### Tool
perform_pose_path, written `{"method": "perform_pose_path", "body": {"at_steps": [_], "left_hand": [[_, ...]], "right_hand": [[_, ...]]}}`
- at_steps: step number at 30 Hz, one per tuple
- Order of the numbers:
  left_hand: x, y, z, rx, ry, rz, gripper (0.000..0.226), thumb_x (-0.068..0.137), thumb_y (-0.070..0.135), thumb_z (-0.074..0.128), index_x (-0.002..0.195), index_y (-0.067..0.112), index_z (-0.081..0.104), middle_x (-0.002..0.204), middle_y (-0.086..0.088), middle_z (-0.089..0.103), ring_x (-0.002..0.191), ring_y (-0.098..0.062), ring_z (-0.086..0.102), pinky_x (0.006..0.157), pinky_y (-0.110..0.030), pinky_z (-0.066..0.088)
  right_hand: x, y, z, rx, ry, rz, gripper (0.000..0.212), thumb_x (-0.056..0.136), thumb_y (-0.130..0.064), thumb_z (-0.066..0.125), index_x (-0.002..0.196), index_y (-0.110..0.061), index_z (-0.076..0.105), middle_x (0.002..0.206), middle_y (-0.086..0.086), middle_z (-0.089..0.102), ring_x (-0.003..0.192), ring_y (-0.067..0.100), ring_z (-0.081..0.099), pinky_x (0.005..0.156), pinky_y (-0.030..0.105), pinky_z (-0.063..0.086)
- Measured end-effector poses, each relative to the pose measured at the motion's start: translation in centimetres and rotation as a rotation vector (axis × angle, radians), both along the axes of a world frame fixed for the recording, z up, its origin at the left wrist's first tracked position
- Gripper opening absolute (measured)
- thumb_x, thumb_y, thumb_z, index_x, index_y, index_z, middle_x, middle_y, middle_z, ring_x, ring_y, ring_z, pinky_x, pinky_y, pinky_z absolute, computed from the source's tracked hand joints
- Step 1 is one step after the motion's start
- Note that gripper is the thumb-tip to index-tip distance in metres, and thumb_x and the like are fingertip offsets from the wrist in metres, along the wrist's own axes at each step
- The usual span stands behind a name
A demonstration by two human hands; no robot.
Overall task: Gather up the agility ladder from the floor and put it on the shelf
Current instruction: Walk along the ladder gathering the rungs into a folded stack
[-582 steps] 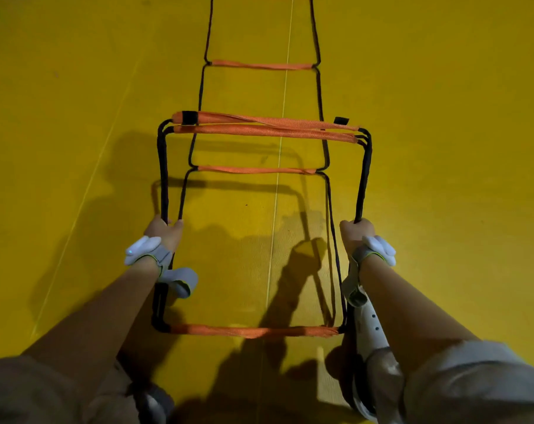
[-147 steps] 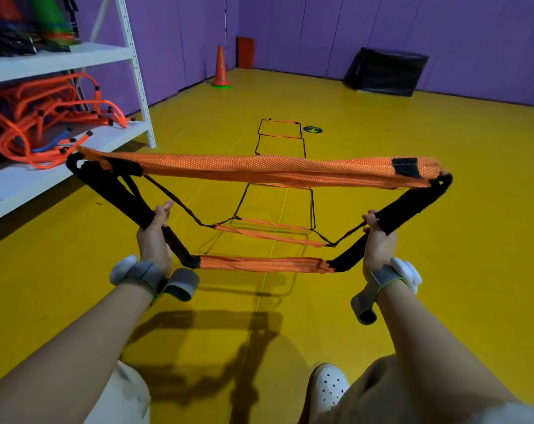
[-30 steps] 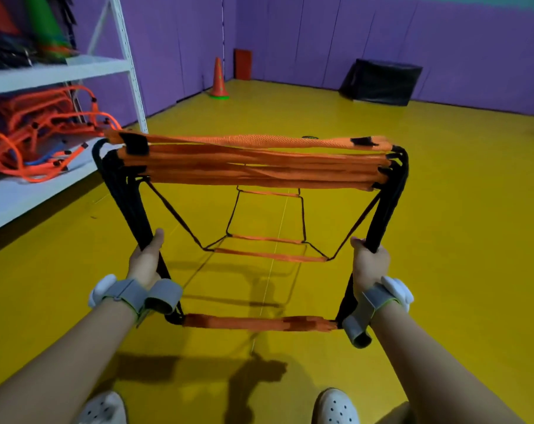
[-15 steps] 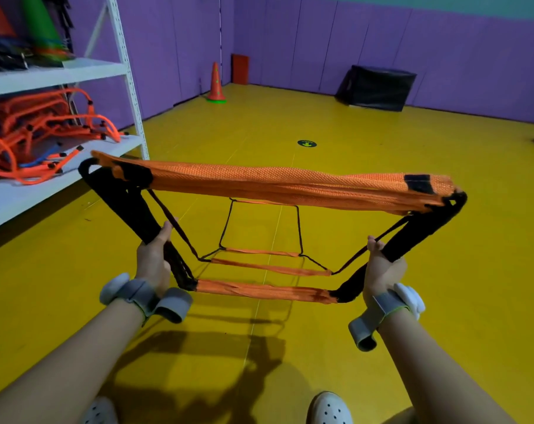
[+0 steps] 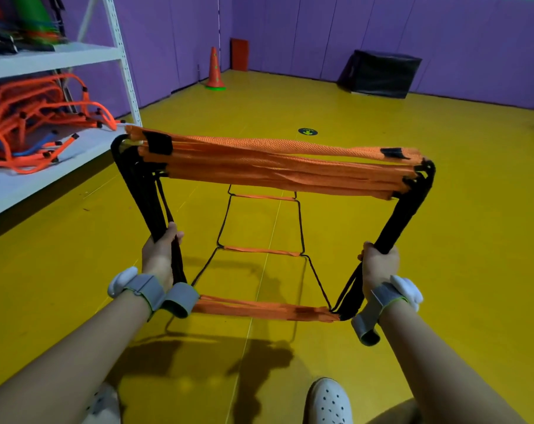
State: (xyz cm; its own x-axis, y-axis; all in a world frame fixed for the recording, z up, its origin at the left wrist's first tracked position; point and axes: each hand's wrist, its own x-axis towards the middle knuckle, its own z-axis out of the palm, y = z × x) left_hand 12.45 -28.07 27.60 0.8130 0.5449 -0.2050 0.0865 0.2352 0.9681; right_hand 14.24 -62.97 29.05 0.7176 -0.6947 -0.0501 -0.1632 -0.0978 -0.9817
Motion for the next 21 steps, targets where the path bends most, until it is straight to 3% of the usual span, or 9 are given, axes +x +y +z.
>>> {"method": "perform_pose_path", "body": {"at_steps": [4,9,13,17,21], "left_hand": [[-0.3,0.4,-1.3,0.022,0.022,-0.003,0.024,0.098,0.035,0.051,0.107,0.013,0.056,0.082,0.004,0.060,0.077,-0.014,0.055,0.088,-0.036,0.039],[-0.6,0.7,-3.2,0.098,0.096,0.015,0.020,0.100,0.034,0.047,0.107,0.015,0.048,0.076,0.004,0.055,0.067,-0.010,0.049,0.083,-0.036,0.038],[-1.5,1.2,-5.0,0.225,0.140,-0.040,0.019,0.101,0.033,0.043,0.109,0.017,0.039,0.075,0.002,0.048,0.065,-0.012,0.047,0.082,-0.037,0.038],[-2.2,2.0,-6.4,0.248,0.237,-0.134,0.019,0.102,0.031,0.042,0.112,0.017,0.035,0.071,-0.002,0.044,0.062,-0.016,0.044,0.081,-0.038,0.036],[-2.6,2.3,-7.6,0.280,0.385,-0.230,0.021,0.101,0.033,0.042,0.099,0.013,0.045,0.069,-0.003,0.043,0.059,-0.017,0.042,0.068,-0.032,0.039]], "right_hand": [[0.1,0.1,-1.4,-0.039,0.067,0.059,0.006,0.093,-0.015,0.052,0.096,-0.013,0.047,0.081,0.019,0.053,0.073,0.029,0.051,0.065,0.035,0.036],[0.5,0.0,-2.9,-0.111,0.165,0.147,0.008,0.096,-0.022,0.050,0.095,-0.014,0.048,0.062,0.008,0.044,0.059,0.027,0.042,0.066,0.034,0.033],[0.5,0.4,-4.3,-0.213,0.207,0.206,0.004,0.096,-0.020,0.050,0.098,-0.016,0.050,0.082,0.017,0.051,0.074,0.027,0.046,0.065,0.032,0.031],[0.2,-0.2,-7.2,-0.297,0.331,0.239,0.029,0.095,-0.024,0.049,0.116,-0.007,0.061,0.081,0.017,0.056,0.071,0.031,0.052,0.062,0.031,0.034],[-0.5,-1.1,-11.2,-0.311,0.519,0.250,0.024,0.091,-0.037,0.049,0.098,-0.018,0.061,0.075,0.016,0.061,0.069,0.036,0.060,0.062,0.032,0.041]]}}
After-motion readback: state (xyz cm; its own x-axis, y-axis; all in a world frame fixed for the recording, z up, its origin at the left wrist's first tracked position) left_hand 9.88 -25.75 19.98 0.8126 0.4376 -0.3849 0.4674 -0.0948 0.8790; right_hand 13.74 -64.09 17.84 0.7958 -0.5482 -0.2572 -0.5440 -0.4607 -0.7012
